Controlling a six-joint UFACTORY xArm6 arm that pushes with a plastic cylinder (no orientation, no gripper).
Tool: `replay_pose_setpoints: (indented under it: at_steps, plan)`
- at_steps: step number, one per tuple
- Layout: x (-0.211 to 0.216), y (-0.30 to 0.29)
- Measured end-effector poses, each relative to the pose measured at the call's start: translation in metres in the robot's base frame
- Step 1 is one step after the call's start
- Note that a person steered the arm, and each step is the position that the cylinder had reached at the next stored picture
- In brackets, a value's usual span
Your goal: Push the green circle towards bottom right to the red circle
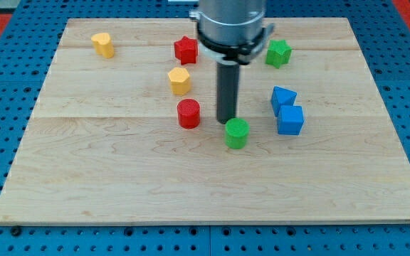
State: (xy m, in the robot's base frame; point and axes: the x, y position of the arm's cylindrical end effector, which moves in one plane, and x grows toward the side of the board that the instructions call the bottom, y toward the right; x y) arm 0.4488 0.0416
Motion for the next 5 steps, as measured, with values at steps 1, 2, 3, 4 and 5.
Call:
replay_pose_setpoints:
  at_steps: [1, 2, 3, 4, 5]
  plan:
    - [-0.003, 0.033]
    - [0.036, 0.044]
    - [0.048, 0.0]
    - [0.052, 0.018]
    - [0.009, 0.0]
